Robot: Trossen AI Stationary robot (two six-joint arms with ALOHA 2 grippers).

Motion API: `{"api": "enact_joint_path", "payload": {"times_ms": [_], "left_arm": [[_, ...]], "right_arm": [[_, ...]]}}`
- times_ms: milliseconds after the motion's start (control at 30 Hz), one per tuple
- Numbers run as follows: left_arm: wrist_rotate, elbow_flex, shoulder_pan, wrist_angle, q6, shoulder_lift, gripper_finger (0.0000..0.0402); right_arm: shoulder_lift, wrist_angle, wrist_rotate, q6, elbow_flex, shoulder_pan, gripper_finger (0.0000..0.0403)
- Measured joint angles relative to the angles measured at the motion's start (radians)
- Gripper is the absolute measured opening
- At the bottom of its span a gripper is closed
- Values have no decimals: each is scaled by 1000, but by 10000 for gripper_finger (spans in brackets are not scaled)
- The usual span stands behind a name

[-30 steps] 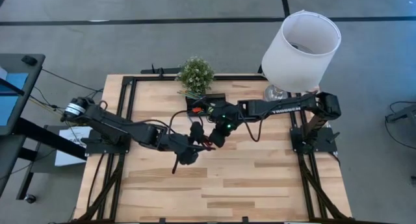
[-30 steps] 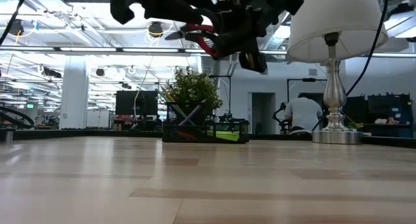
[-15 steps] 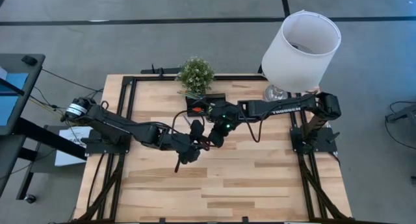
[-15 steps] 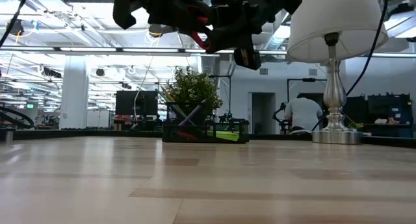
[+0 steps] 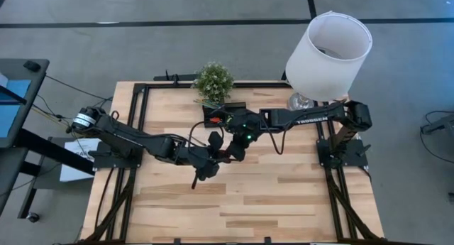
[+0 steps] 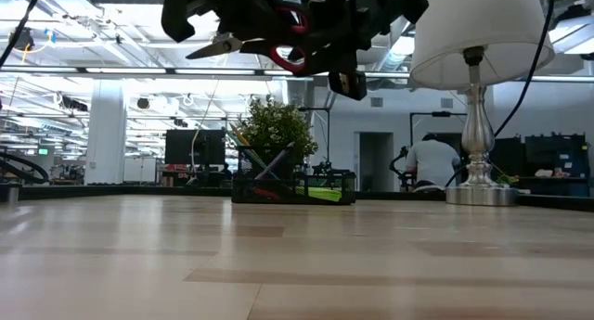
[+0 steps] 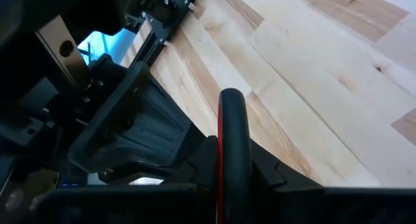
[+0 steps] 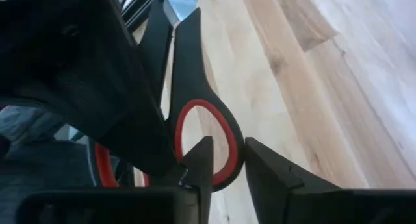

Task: Pick and place office supplies into organizer
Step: Put the black scissors into the black organizer

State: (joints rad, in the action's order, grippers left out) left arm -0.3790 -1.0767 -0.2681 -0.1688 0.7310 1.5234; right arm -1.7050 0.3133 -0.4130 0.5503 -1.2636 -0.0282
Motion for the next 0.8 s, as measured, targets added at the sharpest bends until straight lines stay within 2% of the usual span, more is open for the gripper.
{"api": "enact_joint_path", "payload": {"times_ms": [133,267,467,600,800], "left_arm": [[4,0,0,0,-32,0,23],[-42,0,-12,-5,-160,0,23],[-146,2,-46,-44,-379,2,23],[-206,2,-74,-89,-459,-29,23],[-291,2,-123,-109,-452,-195,23]], "right_arm": [[2,-2,-30,10,0,-2,101],[13,-1,-68,78,0,-30,119],[88,-18,4,23,-2,-31,127],[174,17,138,-29,-2,13,126],[257,135,501,-53,-2,178,123]]}}
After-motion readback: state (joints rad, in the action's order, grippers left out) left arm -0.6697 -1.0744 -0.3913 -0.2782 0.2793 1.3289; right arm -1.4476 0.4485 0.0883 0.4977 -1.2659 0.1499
